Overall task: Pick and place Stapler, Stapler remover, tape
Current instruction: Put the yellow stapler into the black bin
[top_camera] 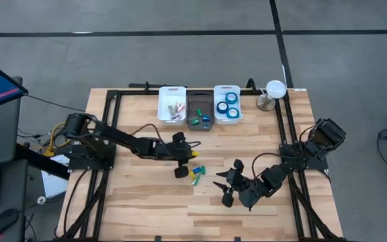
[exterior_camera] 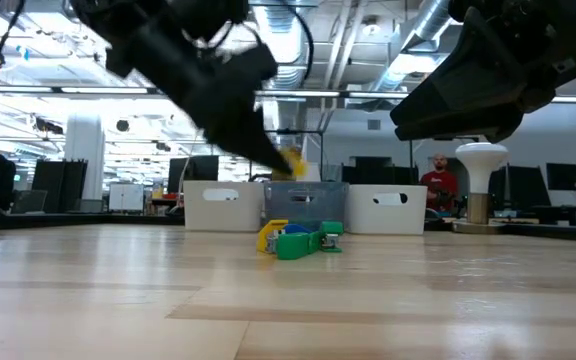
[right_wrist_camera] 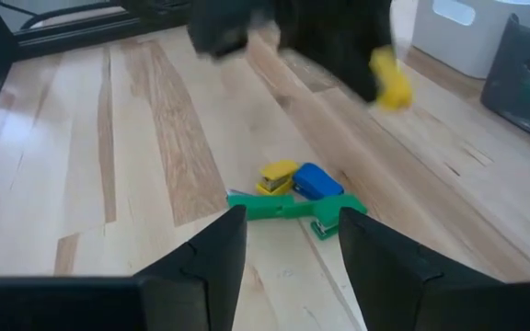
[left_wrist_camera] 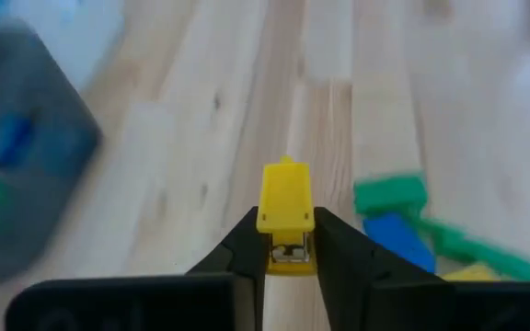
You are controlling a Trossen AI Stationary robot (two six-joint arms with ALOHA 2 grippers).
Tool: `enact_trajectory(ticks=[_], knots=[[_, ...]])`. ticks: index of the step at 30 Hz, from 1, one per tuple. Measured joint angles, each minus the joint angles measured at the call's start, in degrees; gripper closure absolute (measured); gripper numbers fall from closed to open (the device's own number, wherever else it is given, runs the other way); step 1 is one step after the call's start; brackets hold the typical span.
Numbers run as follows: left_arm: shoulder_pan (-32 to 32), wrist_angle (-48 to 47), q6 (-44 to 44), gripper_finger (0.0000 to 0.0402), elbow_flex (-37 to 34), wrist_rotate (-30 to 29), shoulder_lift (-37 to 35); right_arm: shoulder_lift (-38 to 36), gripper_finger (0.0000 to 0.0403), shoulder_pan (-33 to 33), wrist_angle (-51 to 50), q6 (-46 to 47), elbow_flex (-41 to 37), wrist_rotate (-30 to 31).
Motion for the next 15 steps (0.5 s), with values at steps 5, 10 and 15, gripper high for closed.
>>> enact_trajectory(ticks=[5, 10, 15], knots=[[0.1, -0.1, 4.3, 0.0349, 0.0, 0.0, -7.8, 0.0, 0.0235, 0.0, 0.6, 1.1, 0.0, 0.3], [1.7, 0.2, 5.5, 0.0349, 0.0, 0.0, -16.0, 0.0, 0.0236, -0.1, 0.7, 7.1, 0.0, 0.8], [3.9, -0.5, 5.5, 0.0349, 0.1, -0.1, -21.7, 0.0, 0.0237, 0.0, 1.4, 8.1, 0.0, 0.7]])
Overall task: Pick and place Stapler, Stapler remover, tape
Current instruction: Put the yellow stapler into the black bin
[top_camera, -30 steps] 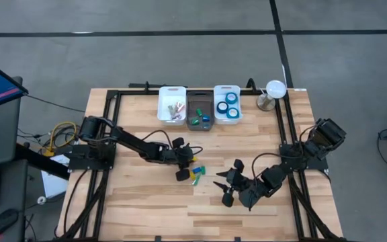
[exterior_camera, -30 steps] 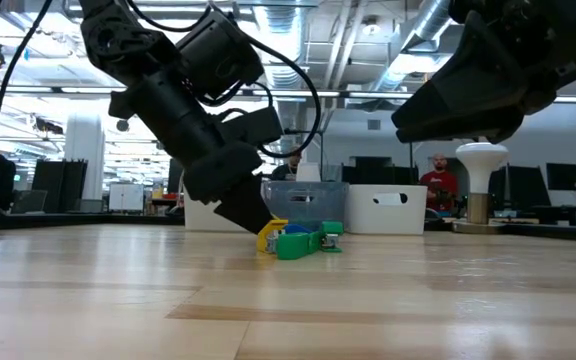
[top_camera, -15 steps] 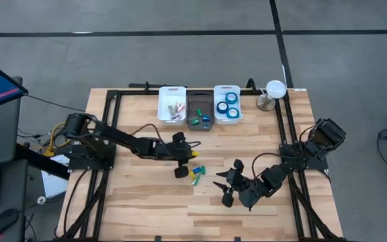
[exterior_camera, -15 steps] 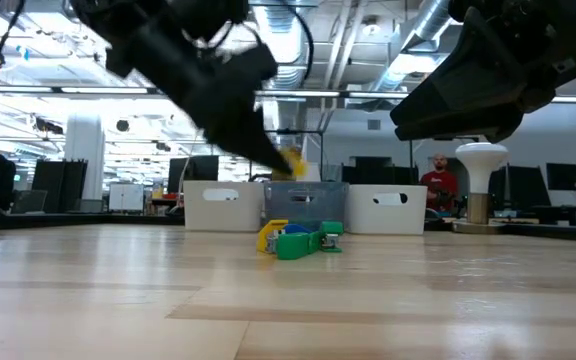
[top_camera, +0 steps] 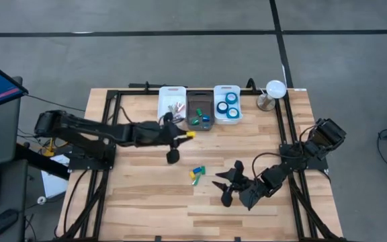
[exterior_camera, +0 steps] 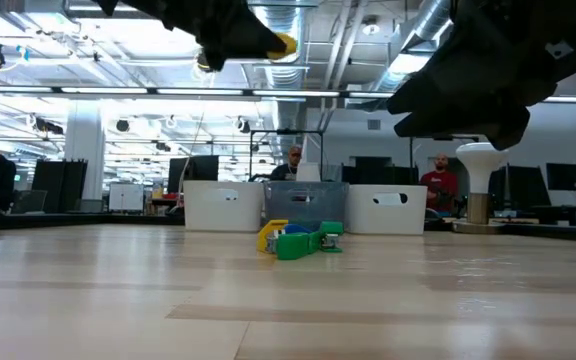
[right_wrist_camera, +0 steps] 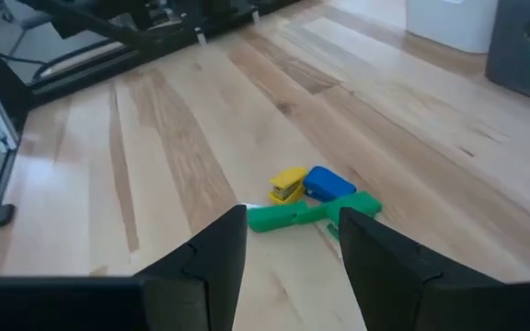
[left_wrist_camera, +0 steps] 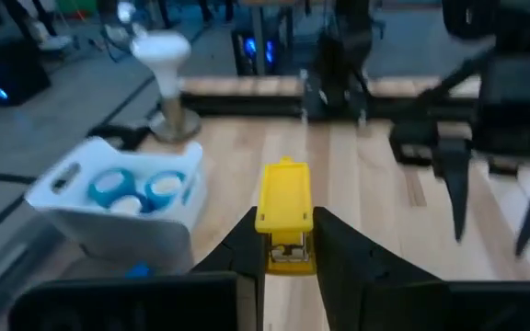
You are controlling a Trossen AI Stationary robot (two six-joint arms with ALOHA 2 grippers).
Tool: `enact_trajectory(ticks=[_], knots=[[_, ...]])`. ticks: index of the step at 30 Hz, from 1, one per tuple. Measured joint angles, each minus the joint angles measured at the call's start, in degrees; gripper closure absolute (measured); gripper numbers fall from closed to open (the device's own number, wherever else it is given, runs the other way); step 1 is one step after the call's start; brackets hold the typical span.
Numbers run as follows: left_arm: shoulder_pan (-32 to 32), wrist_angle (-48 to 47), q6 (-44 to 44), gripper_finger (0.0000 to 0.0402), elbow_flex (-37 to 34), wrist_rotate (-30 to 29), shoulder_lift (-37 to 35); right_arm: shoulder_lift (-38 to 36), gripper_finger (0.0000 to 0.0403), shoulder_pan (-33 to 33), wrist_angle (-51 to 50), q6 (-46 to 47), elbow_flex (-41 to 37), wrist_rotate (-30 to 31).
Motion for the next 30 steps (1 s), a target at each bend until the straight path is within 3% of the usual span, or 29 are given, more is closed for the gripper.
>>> enact_trajectory(ticks=[6, 10, 15, 22, 30], knots=[[5.2, 1.6, 3.2, 0.0349, 0.0, 0.1, -1.7, -0.1, 0.0237, -0.5, 1.9, -0.2, 0.0, -0.9], [10.9, 4.4, 4.3, 0.0349, 0.4, 0.2, -1.4, -0.1, 0.0236, -1.1, 1.7, -5.2, 0.0, -1.3], [18.3, 4.1, 4.3, 0.0349, 3.2, 5.1, 0.5, -0.1, 0.0238, -2.9, 1.5, -10.0, 0.0, -1.3], [26.9, -11.5, 7.6, 0.0349, 14.0, 6.4, 8.9, -0.1, 0.0240, -5.7, 1.5, -10.1, 0.0, -1.3], [31.3, -17.7, 9.1, 0.0349, 21.4, 23.4, 22.0, 0.0, 0.0240, -6.2, 1.5, -10.0, 0.0, -1.3]])
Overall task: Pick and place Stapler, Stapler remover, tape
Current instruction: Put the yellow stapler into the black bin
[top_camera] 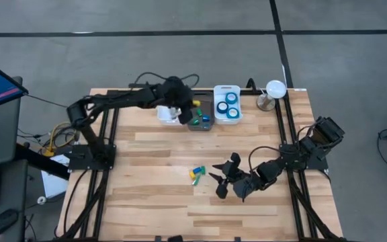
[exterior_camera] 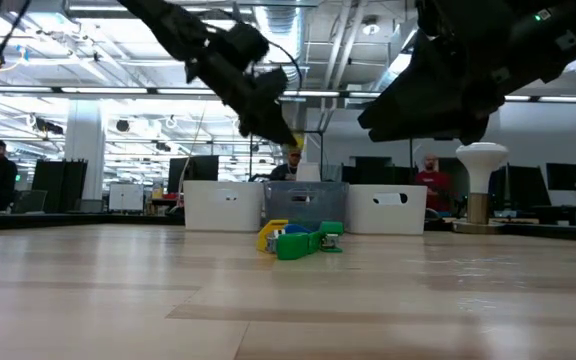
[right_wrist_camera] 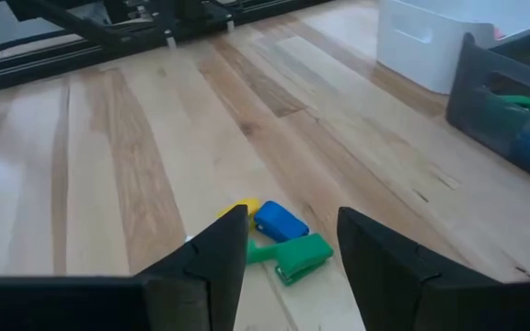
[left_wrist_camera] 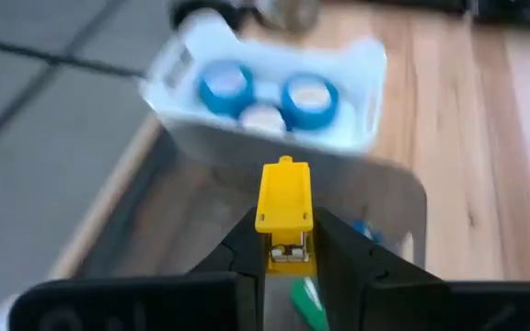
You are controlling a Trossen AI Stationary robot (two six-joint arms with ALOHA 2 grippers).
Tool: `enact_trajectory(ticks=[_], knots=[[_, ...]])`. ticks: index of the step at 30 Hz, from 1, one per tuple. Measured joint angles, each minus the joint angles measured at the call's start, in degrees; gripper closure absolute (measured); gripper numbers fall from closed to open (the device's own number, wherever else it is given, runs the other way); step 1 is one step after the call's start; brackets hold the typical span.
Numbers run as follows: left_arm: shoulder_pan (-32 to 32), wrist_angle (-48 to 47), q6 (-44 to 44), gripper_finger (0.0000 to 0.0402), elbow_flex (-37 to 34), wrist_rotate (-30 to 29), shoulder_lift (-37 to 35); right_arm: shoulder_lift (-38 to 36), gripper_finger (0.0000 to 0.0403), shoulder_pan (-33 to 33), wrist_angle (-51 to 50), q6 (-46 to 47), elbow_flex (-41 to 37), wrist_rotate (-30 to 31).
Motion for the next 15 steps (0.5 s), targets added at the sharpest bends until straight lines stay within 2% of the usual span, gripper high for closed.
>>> enact_trajectory(ticks=[7, 15], knots=[[-3.1, 0.4, 0.0, 0.0345, 0.0, 0.1, 3.5, 0.0, 0.0243, 0.5, -0.2, 0.0, 0.0, 0.0], [-3.4, -0.8, -0.6, 0.0337, -0.1, -0.4, 7.3, 0.0, 0.0243, 0.5, -0.3, 0.0, 0.0, 0.0]])
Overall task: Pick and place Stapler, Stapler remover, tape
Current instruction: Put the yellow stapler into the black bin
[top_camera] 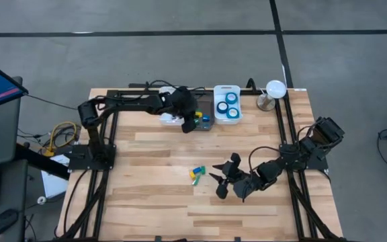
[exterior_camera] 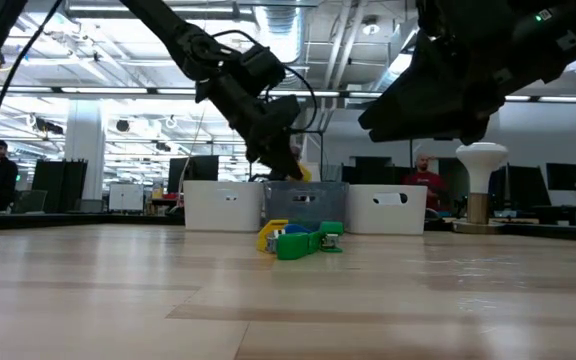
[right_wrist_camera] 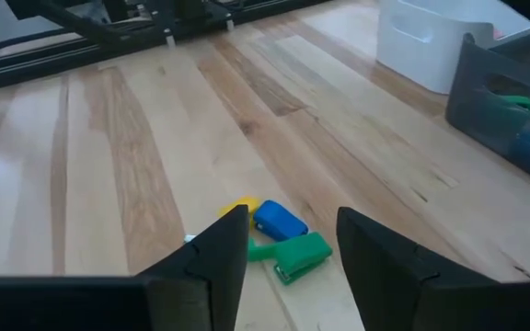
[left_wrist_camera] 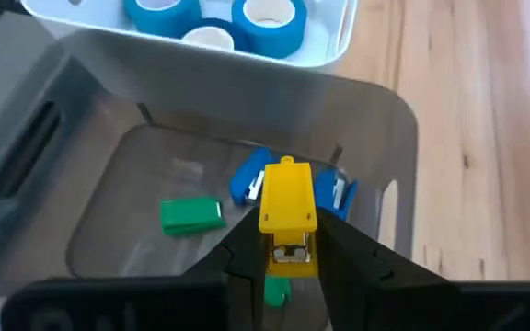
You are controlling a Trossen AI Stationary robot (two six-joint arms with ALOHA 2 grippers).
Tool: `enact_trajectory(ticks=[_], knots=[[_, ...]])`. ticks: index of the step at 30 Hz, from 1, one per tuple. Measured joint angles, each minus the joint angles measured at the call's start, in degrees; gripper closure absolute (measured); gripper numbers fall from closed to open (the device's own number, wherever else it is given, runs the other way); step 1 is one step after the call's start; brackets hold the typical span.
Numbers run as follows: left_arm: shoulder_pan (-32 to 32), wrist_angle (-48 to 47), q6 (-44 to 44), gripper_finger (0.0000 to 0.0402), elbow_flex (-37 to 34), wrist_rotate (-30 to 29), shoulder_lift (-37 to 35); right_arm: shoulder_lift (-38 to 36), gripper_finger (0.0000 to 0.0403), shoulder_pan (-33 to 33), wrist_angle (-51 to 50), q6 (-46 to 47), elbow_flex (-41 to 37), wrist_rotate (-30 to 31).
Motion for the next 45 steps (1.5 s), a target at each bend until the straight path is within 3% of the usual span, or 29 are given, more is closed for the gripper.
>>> enact_trajectory(ticks=[7, 10, 14, 23, 30, 38, 45], knots=[[0.3, 0.6, 0.3, 0.0336, 0.0, -0.3, 1.0, 0.0, 0.0246, 0.0, 0.3, 0.0, 0.0, 0.0], [0.3, 0.6, 0.3, 0.0325, 0.0, -4.1, 0.9, 0.0, 0.0245, 0.0, 0.3, 0.0, 0.0, 0.0], [0.4, 0.5, 0.3, 0.0294, 0.0, -7.5, 0.9, 0.0, 0.0247, 0.0, 0.4, 0.0, 0.0, 0.0], [0.5, 0.6, 0.3, 0.0215, 0.0, -7.7, 0.8, 0.0, 0.0246, 0.0, 0.4, 0.0, 0.0, 0.0], [0.5, 0.3, 0.4, 0.0189, 0.0, -8.7, -0.2, 0.0, 0.0250, 0.0, 0.4, 0.0, 0.0, 0.0], [-1.4, -4.3, 0.2, 0.0196, -0.8, -13.4, -8.1, 1.6, 0.0247, 0.5, 1.2, 0.9, 0.0, -4.2], [-8.8, -3.4, -2.7, 0.0212, -10.6, -13.3, -19.9, 9.3, 0.0259, 0.0, 5.3, 4.4, 0.0, -4.4]])
